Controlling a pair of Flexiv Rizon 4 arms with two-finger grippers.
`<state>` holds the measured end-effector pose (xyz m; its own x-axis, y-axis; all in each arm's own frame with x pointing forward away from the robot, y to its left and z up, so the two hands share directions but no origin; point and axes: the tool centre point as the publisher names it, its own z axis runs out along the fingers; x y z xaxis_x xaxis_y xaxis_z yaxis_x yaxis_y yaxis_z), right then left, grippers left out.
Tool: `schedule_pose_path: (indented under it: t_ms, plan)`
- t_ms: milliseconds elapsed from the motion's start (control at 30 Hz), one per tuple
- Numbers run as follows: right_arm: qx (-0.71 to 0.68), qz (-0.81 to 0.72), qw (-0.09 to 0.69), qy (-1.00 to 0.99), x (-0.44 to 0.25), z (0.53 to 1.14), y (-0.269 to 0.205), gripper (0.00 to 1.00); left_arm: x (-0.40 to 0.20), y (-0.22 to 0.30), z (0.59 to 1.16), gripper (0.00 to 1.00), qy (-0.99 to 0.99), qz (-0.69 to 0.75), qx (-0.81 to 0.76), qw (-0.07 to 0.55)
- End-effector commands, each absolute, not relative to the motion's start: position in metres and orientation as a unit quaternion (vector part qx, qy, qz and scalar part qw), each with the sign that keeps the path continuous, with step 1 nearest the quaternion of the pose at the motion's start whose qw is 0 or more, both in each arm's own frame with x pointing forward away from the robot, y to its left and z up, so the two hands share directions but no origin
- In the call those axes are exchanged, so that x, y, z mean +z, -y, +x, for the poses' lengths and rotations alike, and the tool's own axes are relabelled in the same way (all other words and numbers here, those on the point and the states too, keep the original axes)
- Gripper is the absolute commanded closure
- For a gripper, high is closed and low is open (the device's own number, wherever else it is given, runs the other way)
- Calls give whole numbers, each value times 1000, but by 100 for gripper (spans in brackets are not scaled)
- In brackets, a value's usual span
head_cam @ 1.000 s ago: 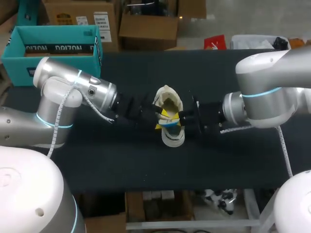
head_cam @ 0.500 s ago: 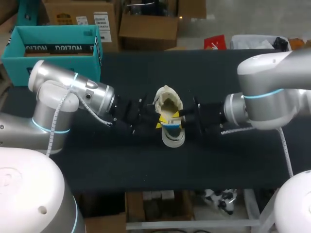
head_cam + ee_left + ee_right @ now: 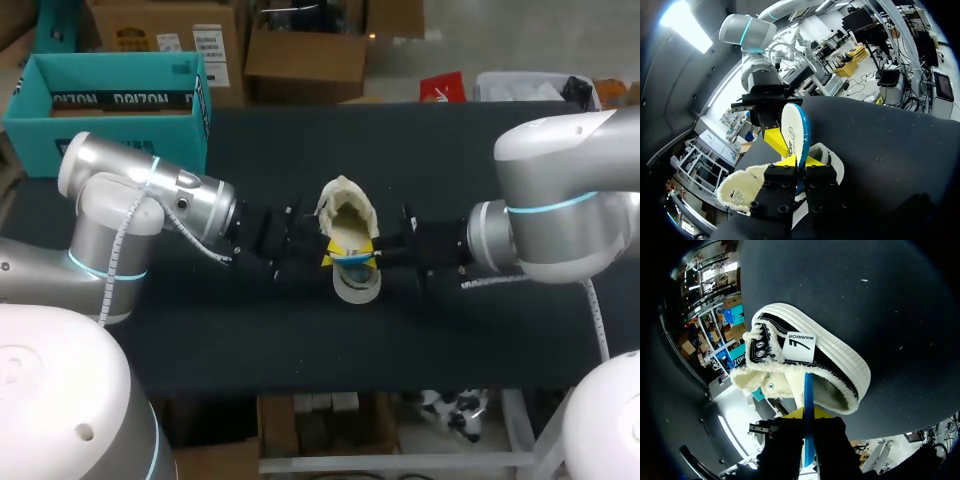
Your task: Open the shoe tongue, take the insole out of the shoe, put the insole back into the shoe, and pack the shoe into the shoebox
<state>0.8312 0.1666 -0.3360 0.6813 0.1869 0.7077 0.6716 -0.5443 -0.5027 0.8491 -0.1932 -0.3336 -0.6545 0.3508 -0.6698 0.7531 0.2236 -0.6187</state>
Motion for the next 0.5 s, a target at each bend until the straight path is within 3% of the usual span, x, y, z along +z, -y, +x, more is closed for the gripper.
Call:
schedule_pose_path:
  t_ms: [33, 500]
  plan:
    - [-302, -819, 409, 266, -340, 837, -166, 100, -340, 200, 852, 100, -760, 359, -502, 203]
    - [-284, -817, 424, 268, -362, 873, -160, 100, -357, 206, 897, 100, -793, 311, -495, 171]
